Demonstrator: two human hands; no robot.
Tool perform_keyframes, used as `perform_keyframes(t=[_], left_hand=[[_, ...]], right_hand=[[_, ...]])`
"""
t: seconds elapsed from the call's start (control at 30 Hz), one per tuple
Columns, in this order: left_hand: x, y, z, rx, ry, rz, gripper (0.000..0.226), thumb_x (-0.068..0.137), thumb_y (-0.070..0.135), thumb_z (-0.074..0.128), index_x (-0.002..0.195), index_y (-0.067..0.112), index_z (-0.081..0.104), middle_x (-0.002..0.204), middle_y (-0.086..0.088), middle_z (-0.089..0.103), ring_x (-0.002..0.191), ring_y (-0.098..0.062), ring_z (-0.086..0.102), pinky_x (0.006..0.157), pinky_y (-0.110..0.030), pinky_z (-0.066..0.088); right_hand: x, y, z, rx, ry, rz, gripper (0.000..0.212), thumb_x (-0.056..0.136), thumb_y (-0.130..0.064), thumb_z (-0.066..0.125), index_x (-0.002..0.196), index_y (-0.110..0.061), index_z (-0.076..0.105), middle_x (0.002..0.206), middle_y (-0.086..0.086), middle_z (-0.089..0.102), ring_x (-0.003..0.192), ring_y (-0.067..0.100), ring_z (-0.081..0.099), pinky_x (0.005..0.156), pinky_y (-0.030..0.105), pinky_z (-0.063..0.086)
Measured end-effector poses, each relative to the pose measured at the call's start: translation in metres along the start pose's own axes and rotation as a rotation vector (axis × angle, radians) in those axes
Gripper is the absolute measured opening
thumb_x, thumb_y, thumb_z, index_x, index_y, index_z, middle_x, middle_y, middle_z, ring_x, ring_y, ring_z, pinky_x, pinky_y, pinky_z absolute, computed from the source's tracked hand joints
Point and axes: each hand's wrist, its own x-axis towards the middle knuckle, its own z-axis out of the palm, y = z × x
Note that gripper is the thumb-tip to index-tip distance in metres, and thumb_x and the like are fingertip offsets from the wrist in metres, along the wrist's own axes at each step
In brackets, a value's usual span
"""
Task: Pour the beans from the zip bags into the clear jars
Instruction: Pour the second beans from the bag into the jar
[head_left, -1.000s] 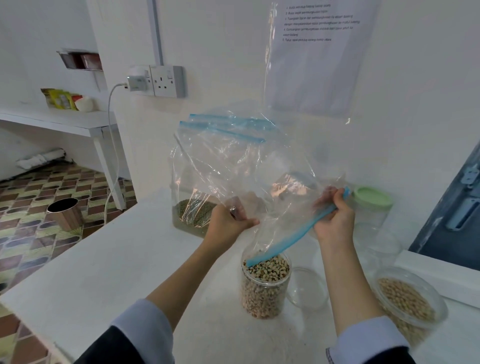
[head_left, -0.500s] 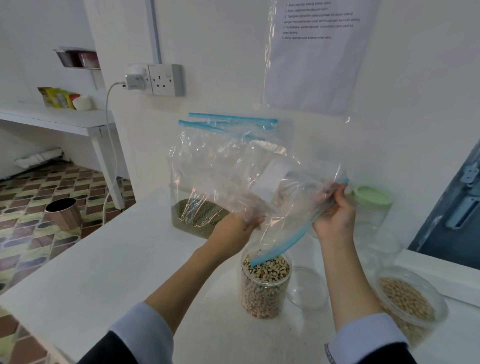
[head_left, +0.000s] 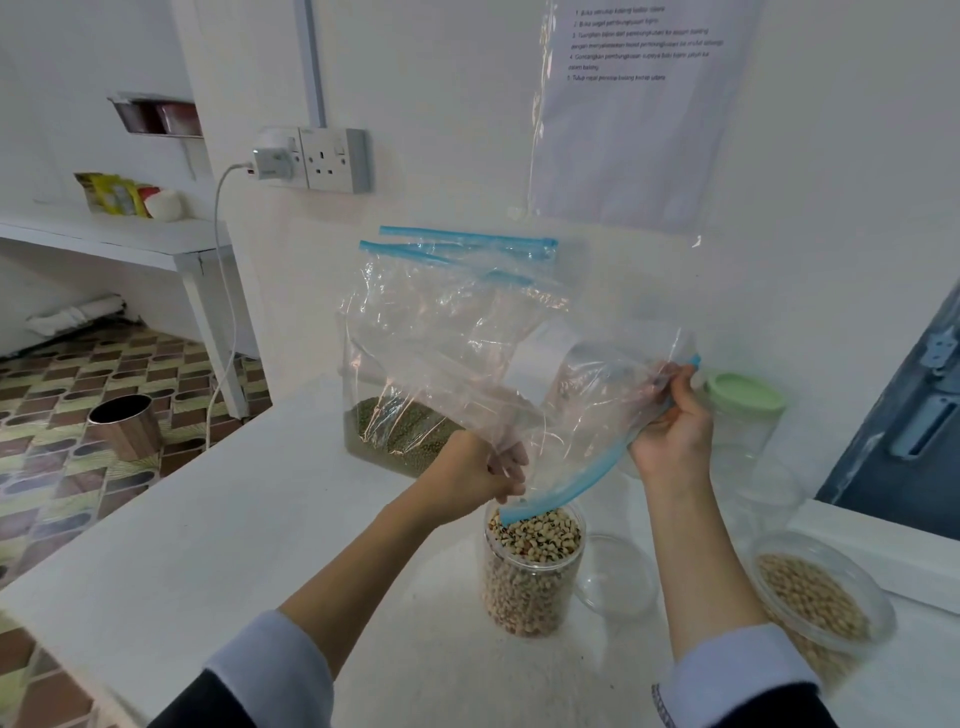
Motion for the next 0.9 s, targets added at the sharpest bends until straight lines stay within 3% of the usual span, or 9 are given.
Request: perform_keyframes(t=[0.1,0.2,0.33,0.4,0.5,0.63,0.73,0.83,0.9], left_hand=[[0.002,0.006,0.005,-0.012,0.069,-0.012,0.033,0.074,-0.012,0.07,0.073,0.014,0.05,0.072,-0.002,0.057,0.06,-0.02,0.059,0.055,-0.029,0.053],[0.004,0.008,0.004,0.022,0.095,-0.003,0.04,0.071,-0.005,0.076,0.066,0.015,0.042,0.064,-0.001,0.047,0.054,-0.014,0.048,0.052,-0.027,0.045],[0.003,0.004,-0.002,0.02,0.121,-0.045,0.026,0.069,0.006,0.081,0.072,-0.004,0.057,0.059,-0.006,0.053,0.05,-0.014,0.046,0.051,-0.024,0.04],[0.001,0.005,-0.008,-0.046,0.156,-0.061,0.019,0.071,0.004,0.079,0.074,-0.002,0.062,0.059,-0.005,0.06,0.046,-0.009,0.052,0.05,-0.02,0.045],[-0.002,0.002,-0.026,-0.337,0.241,-0.071,0.018,0.073,-0.007,0.074,0.083,0.002,0.062,0.072,-0.01,0.067,0.064,-0.019,0.064,0.063,-0.035,0.054],[-0.005,0.003,-0.05,-0.51,0.261,-0.054,0.019,0.08,-0.009,0.065,0.088,0.008,0.063,0.075,-0.004,0.074,0.077,-0.015,0.071,0.073,-0.023,0.054],[-0.004,0.007,-0.061,-0.531,0.289,0.006,0.026,0.083,-0.008,0.061,0.1,0.012,0.061,0.077,-0.003,0.074,0.08,-0.014,0.071,0.081,-0.027,0.052],[-0.002,0.007,-0.065,-0.621,0.381,0.072,0.048,0.083,-0.013,0.057,0.123,0.009,0.044,0.079,-0.01,0.071,0.072,-0.019,0.068,0.072,-0.028,0.053],[-0.001,0.01,-0.069,-0.665,0.43,0.128,0.072,0.081,-0.02,0.054,0.135,0.02,0.03,0.085,-0.014,0.066,0.064,-0.021,0.062,0.065,-0.027,0.054]], right_hand=[[-0.001,0.002,0.003,0.022,0.002,-0.015,0.029,0.078,-0.021,0.057,0.052,-0.016,0.07,0.058,-0.008,0.062,0.049,0.001,0.056,0.049,0.013,0.048],[-0.001,0.002,0.004,0.029,0.003,-0.012,0.042,0.09,-0.02,0.051,0.052,-0.016,0.069,0.057,-0.007,0.062,0.049,0.001,0.057,0.048,0.014,0.048],[0.0,0.003,0.008,0.006,0.0,-0.019,0.044,0.092,-0.02,0.051,0.053,-0.016,0.069,0.058,-0.007,0.062,0.05,0.002,0.058,0.051,0.015,0.05],[0.001,0.001,0.01,-0.001,-0.011,-0.024,0.043,0.091,-0.019,0.05,0.053,-0.015,0.069,0.058,-0.006,0.062,0.05,0.003,0.058,0.049,0.016,0.049],[0.003,-0.003,0.012,-0.024,-0.049,-0.043,0.023,0.08,-0.02,0.055,0.062,-0.012,0.067,0.064,-0.003,0.063,0.053,0.007,0.059,0.052,0.017,0.049],[0.005,-0.004,0.015,-0.071,-0.032,-0.05,0.028,0.083,-0.018,0.055,0.064,-0.01,0.073,0.078,0.002,0.07,0.068,0.014,0.067,0.064,0.023,0.056],[-0.001,0.0,0.024,-0.136,-0.004,-0.033,0.023,0.087,-0.018,0.055,0.076,-0.009,0.073,0.089,0.002,0.072,0.078,0.014,0.069,0.068,0.023,0.057],[-0.005,0.002,0.029,-0.316,0.019,-0.082,0.02,0.098,-0.018,0.048,0.096,-0.012,0.066,0.099,-0.003,0.069,0.089,0.011,0.061,0.078,0.024,0.053],[-0.008,0.003,0.032,-0.437,0.038,-0.152,0.017,0.098,-0.019,0.05,0.098,-0.013,0.065,0.104,-0.004,0.066,0.094,0.01,0.056,0.08,0.025,0.05]])
